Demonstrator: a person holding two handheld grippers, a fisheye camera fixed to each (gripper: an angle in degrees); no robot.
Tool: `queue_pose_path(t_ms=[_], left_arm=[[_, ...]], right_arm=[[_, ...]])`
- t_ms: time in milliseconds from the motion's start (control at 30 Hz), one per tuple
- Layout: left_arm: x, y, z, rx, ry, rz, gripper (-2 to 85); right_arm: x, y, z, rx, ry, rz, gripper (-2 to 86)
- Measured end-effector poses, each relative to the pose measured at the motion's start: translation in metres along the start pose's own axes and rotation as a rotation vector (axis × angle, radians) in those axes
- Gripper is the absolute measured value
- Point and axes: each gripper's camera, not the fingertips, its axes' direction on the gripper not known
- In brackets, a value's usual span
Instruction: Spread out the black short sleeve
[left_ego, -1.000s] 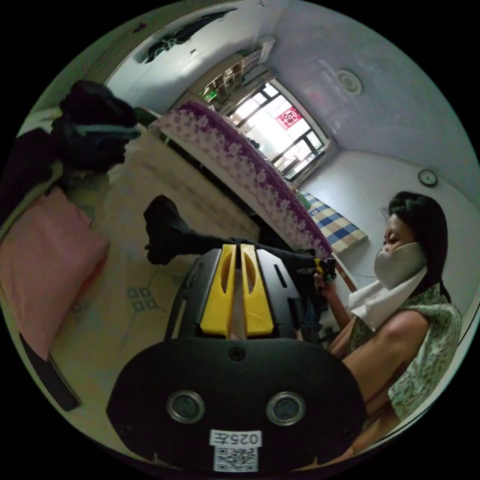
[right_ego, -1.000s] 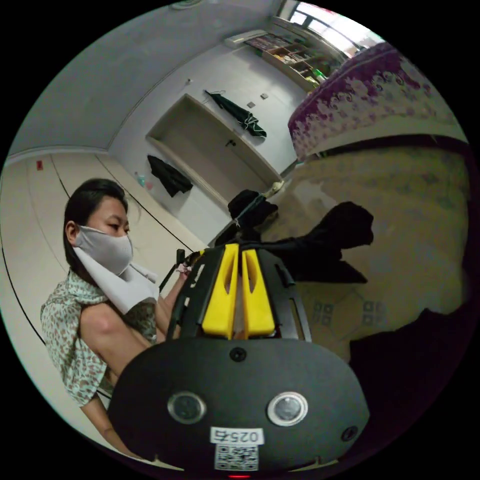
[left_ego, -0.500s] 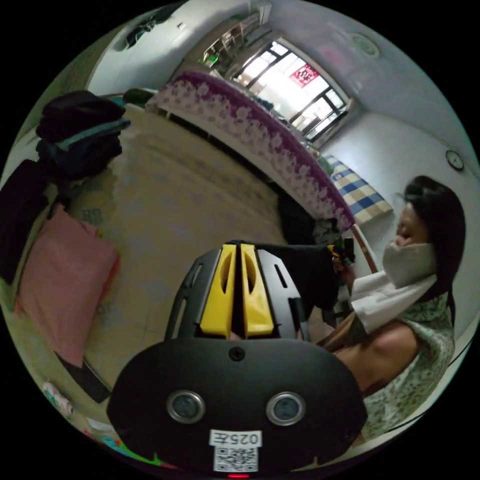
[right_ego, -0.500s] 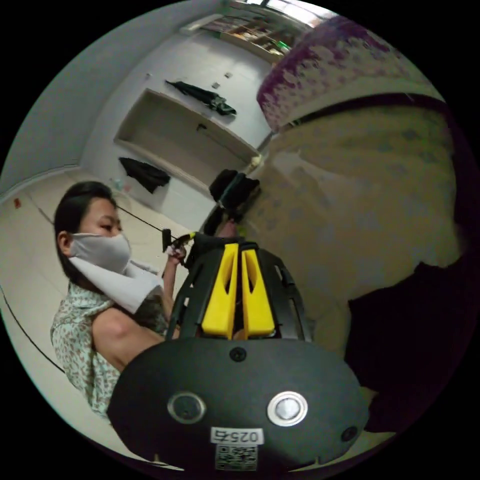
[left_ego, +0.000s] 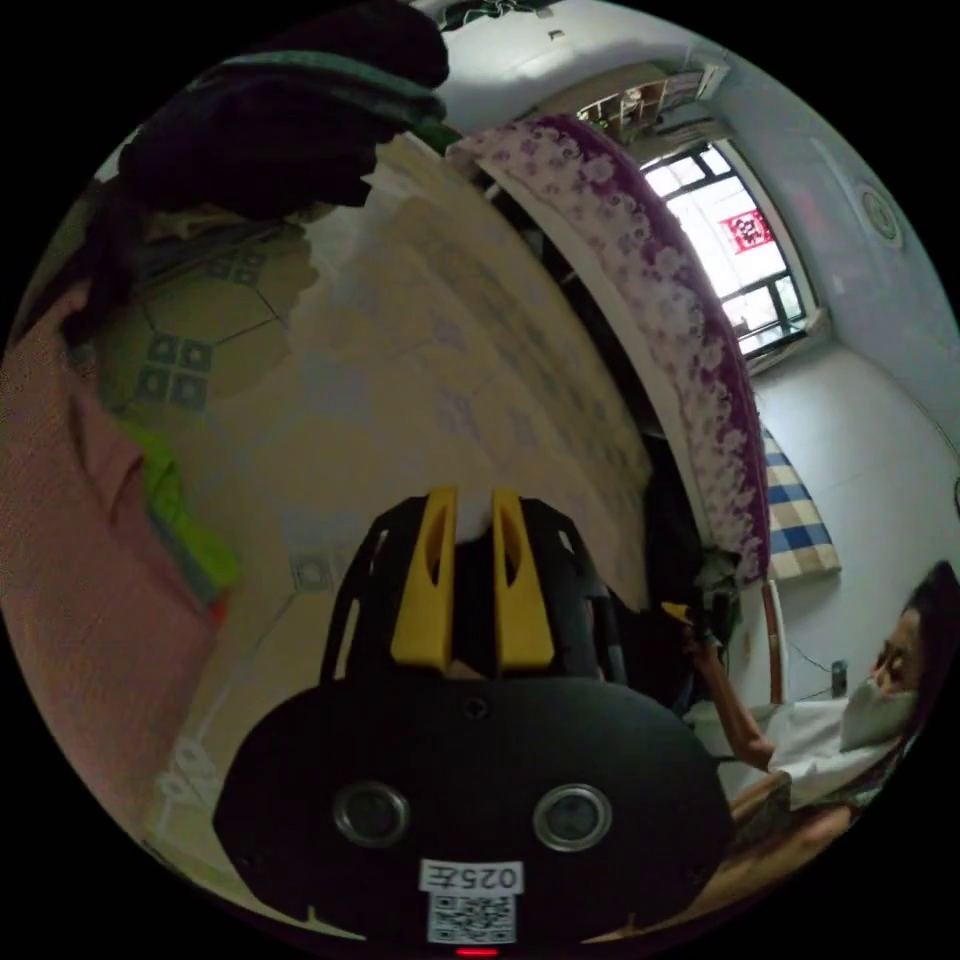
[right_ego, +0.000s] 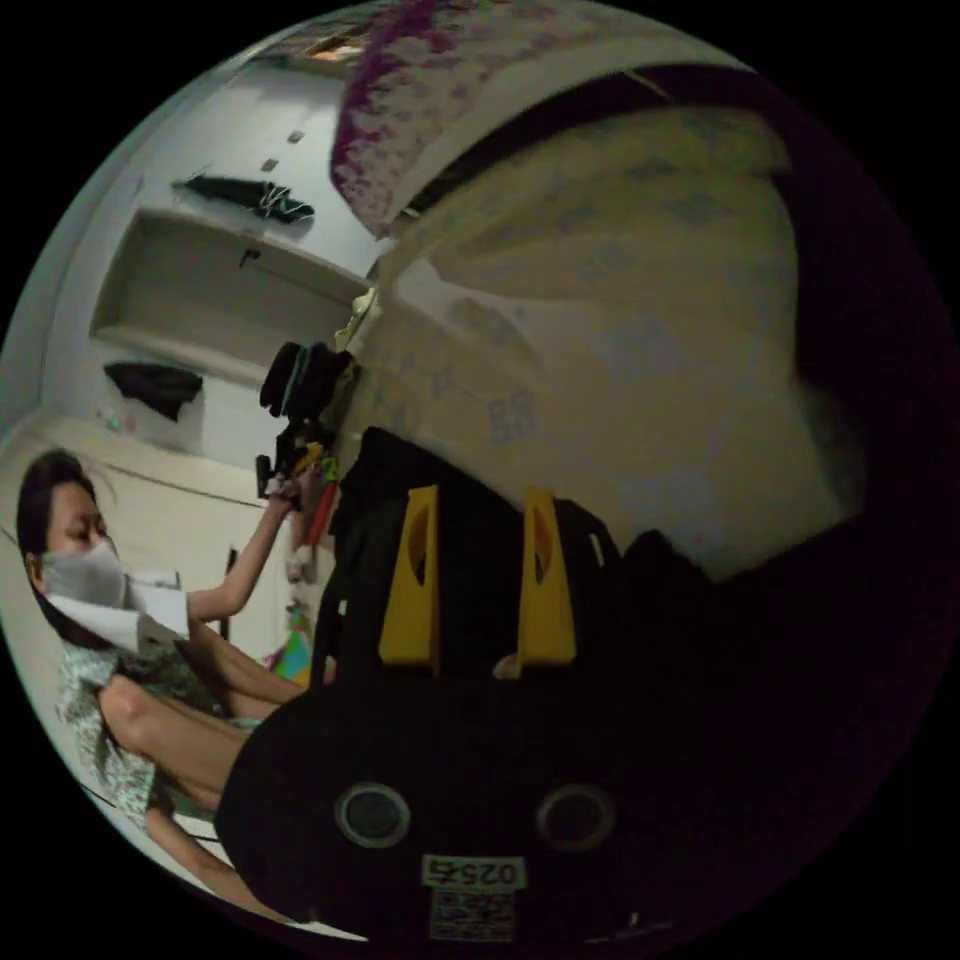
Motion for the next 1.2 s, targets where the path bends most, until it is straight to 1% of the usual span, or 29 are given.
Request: queue_pose_path(t_ms=[67, 100, 133, 167, 200, 233, 267, 300, 333, 367, 400, 433, 467, 500, 567, 600, 633, 667, 767, 833, 867, 933, 1000, 1033, 1067, 1100, 1133, 1167, 1200], left_arm=[[0.027, 0.04, -0.011, -0.011, 0.022, 0.028, 1.8], [0.035, 0.054, -0.011, -0.016, 0.015, 0.029, 1.8], [0.049, 0.085, -0.007, -0.041, 0.001, 0.025, 1.8], [0.06, 0.116, 0.002, -0.066, 0.011, -0.005, 1.8], [0.063, 0.131, 0.007, -0.07, 0.028, -0.036, 1.7], [0.067, 0.156, 0.021, -0.074, 0.099, -0.109, 1.5], [0.07, 0.171, 0.035, -0.08, 0.151, -0.129, 1.0], [0.072, 0.176, 0.042, -0.08, 0.147, -0.122, 0.5], [0.073, 0.178, 0.054, -0.079, 0.079, -0.114, -0.6], [0.074, 0.172, 0.063, -0.077, -0.005, -0.097, -0.8], [0.073, 0.166, 0.068, -0.082, -0.042, -0.08, -0.9], [0.072, 0.152, 0.077, -0.098, -0.151, -0.048, -0.9], [0.068, 0.132, 0.09, -0.157, -0.259, -0.041, -0.9], [0.067, 0.121, 0.095, -0.179, -0.249, -0.002, -0.9], [0.062, 0.062, 0.113, -0.26, -0.202, 0.063, -0.9], [0.063, 0.043, 0.119, -0.293, -0.205, 0.081, -0.9], [0.069, 0.005, 0.132, -0.336, -0.242, 0.142, -0.8], [0.081, -0.032, 0.148, -0.345, -0.321, 0.238, -0.8], [0.122, -0.107, 0.203, -0.378, -0.462, 0.433, -0.8], [0.146, -0.134, 0.235, -0.39, -0.473, 0.522, -0.8], [0.159, -0.146, 0.251, -0.397, -0.466, 0.545, -0.7], [0.17, -0.157, 0.263, -0.433, -0.427, 0.512, -0.5], [0.174, -0.159, 0.255, -0.407, -0.345, 0.511, 0.2], [0.168, -0.157, 0.242, -0.38, -0.274, 0.477, 2.1], [0.154, -0.154, 0.226, -0.39, -0.17, 0.406, 4.2], [0.145, -0.151, 0.218, -0.402, -0.11, 0.367, 5.2], [0.124, -0.144, 0.2, -0.393, -0.003, 0.279, 7.0], [0.102, -0.134, 0.181, -0.388, 0.076, 0.197, 8.3], [0.09, -0.129, 0.172, -0.381, 0.105, 0.153, 8.8]], right_arm=[[-0.054, -0.023, 0.024, -0.01, 0.112, -0.17, 13.7], [-0.068, -0.029, 0.035, -0.027, 0.115, -0.222, 13.7], [-0.092, -0.044, 0.063, -0.099, 0.097, -0.306, 13.6], [-0.113, -0.06, 0.097, -0.212, 0.056, -0.376, 12.7], [-0.122, -0.067, 0.115, -0.27, 0.037, -0.404, 12.3], [-0.135, -0.079, 0.15, -0.372, 0.015, -0.461, 9.8], [-0.144, -0.087, 0.182, -0.448, 0.015, -0.514, 8.6], [-0.147, -0.091, 0.196, -0.482, 0.029, -0.526, 8.7], [-0.15, -0.097, 0.221, -0.534, 0.056, -0.528, 8.7], [-0.151, -0.103, 0.239, -0.57, 0.063, -0.526, 8.4], [-0.151, -0.105, 0.246, -0.579, 0.072, -0.525, 7.5], [-0.152, -0.106, 0.257, -0.59, 0.117, -0.544, 5.6], [-0.154, -0.105, 0.265, -0.593, 0.222, -0.585, 2.2], [-0.155, -0.105, 0.264, -0.572, 0.226, -0.603, 0.4], [-0.147, -0.11, 0.262, -0.515, 0.225, -0.429, -0.5], [-0.145, -0.108, 0.26, -0.492, 0.231, -0.396, -0.7], [-0.144, -0.101, 0.255, -0.428, 0.255, -0.359, -0.8], [-0.143, -0.091, 0.252, -0.36, 0.27, -0.303, -0.9], [-0.152, -0.058, 0.258, -0.264, 0.216, -0.182, -0.9], [-0.166, -0.036, 0.27, -0.251, 0.185, -0.175, -0.8], [-0.175, -0.025, 0.278, -0.254, 0.17, -0.194, -0.7], [-0.185, -0.017, 0.284, -0.256, 0.17, -0.213, -0.4], [-0.184, -0.018, 0.276, -0.217, 0.135, -0.209, 0.7], [-0.179, -0.023, 0.266, -0.193, 0.066, -0.21, 2.1], [-0.169, -0.033, 0.256, -0.17, -0.008, -0.19, 6.9], [-0.161, -0.04, 0.251, -0.164, -0.039, -0.164, 9.3], [-0.143, -0.056, 0.242, -0.148, -0.107, -0.109, 12.1], [-0.123, -0.074, 0.234, -0.138, -0.177, -0.069, 14.0], [-0.112, -0.083, 0.232, -0.136, -0.207, -0.045, 14.6]])
